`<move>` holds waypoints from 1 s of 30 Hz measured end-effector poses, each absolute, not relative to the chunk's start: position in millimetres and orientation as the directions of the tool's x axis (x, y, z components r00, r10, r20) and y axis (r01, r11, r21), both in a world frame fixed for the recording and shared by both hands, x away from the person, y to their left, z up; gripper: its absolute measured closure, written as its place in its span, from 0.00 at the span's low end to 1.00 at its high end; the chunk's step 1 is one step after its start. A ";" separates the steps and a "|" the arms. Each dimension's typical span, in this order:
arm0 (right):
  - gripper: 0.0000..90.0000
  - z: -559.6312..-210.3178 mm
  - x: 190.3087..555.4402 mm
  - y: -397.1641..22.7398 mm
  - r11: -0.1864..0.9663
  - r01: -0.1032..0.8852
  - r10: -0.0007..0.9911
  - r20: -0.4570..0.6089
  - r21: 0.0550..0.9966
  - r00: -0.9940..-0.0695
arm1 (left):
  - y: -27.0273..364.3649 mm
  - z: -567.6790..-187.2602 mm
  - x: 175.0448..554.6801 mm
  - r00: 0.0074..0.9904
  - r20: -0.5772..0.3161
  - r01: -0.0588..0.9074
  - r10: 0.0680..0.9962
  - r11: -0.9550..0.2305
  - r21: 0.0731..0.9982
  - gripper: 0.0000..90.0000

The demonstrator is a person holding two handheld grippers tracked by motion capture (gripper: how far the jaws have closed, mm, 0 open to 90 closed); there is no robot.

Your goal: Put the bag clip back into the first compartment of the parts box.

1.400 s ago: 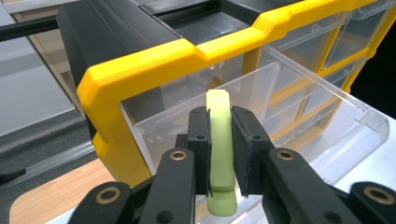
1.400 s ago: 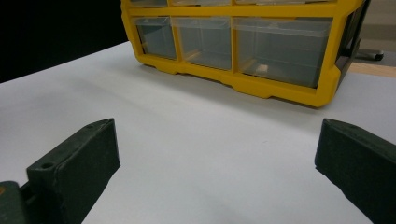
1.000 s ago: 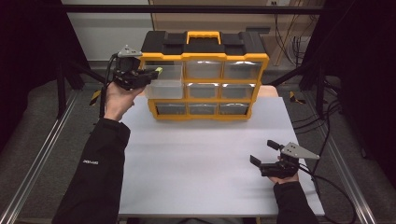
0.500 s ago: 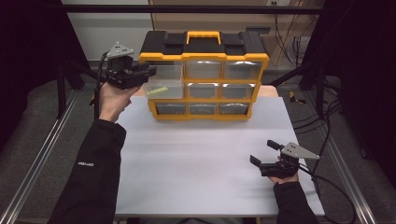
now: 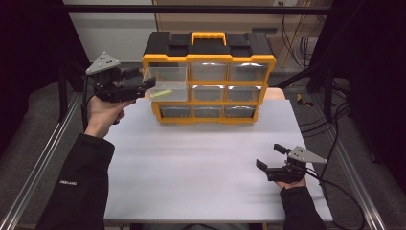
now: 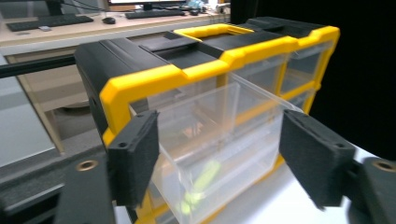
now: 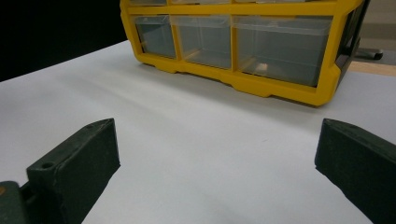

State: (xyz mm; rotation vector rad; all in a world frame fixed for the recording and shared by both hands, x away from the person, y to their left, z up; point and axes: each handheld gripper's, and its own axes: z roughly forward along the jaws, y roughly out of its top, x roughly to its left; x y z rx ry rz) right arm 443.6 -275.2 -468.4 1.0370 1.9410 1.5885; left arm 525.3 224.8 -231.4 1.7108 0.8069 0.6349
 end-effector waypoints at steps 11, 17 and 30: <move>0.01 -468.2 443.6 -275.6 0.067 0.277 0.766 0.128 0.958 -0.630 | 247.0 -275.7 499.0 0.635 -0.012 0.194 0.772 -0.145 0.970 0.10; 0.01 -468.2 443.3 -275.5 0.066 0.278 0.767 0.129 0.958 -0.628 | 254.1 -305.2 486.8 0.635 -0.023 0.190 0.773 -0.127 0.974 0.04; 0.01 -468.1 443.1 -275.5 0.064 0.278 0.767 0.130 0.959 -0.628 | 268.7 -375.9 470.1 0.647 -0.089 0.255 0.757 -0.105 0.961 0.01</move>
